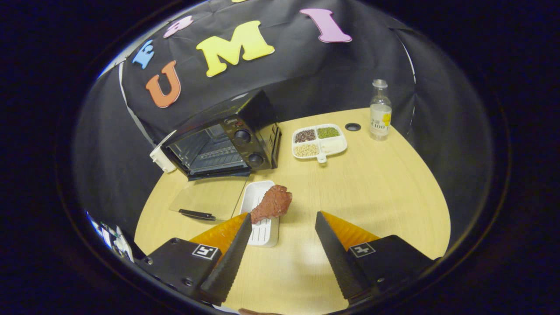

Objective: Open the toaster oven, put the food inside, and close the toaster oven door.

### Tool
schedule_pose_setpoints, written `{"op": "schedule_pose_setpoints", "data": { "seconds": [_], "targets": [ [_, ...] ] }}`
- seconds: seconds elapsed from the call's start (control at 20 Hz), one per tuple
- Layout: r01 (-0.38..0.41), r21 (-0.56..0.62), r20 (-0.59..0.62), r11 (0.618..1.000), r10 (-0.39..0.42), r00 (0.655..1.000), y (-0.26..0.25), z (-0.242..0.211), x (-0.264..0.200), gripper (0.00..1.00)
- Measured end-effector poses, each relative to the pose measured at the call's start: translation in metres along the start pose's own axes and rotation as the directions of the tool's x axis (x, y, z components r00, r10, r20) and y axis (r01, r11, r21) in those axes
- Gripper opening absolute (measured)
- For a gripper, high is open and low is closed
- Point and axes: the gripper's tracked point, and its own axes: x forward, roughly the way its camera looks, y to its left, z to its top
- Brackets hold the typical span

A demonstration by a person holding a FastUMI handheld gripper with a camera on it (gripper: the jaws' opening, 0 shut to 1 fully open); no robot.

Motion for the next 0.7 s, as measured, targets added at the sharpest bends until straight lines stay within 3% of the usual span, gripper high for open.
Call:
{"op": "schedule_pose_setpoints", "data": {
  "seconds": [0.2,0.35,0.4,0.5,0.6,0.7],
  "targets": [
    [-0.144,0.088,-0.04,0.986,0.148,0.988,0.009,0.003,0.027,0.79],
    [-0.183,0.121,-0.048,0.976,0.19,0.981,0.013,0.0,0.039,0.67],
    [-0.172,0.144,-0.052,0.975,0.181,0.982,0.008,-0.002,0.042,0.6],
    [-0.149,0.163,-0.058,0.975,0.16,0.985,0.003,-0.004,0.048,0.36],
    [-0.181,0.155,-0.048,0.971,0.191,0.981,0.012,-0.003,0.041,0.18],
    [-0.187,0.132,-0.043,0.973,0.194,0.98,0.02,-0.004,0.032,0.12]
  ]
}}
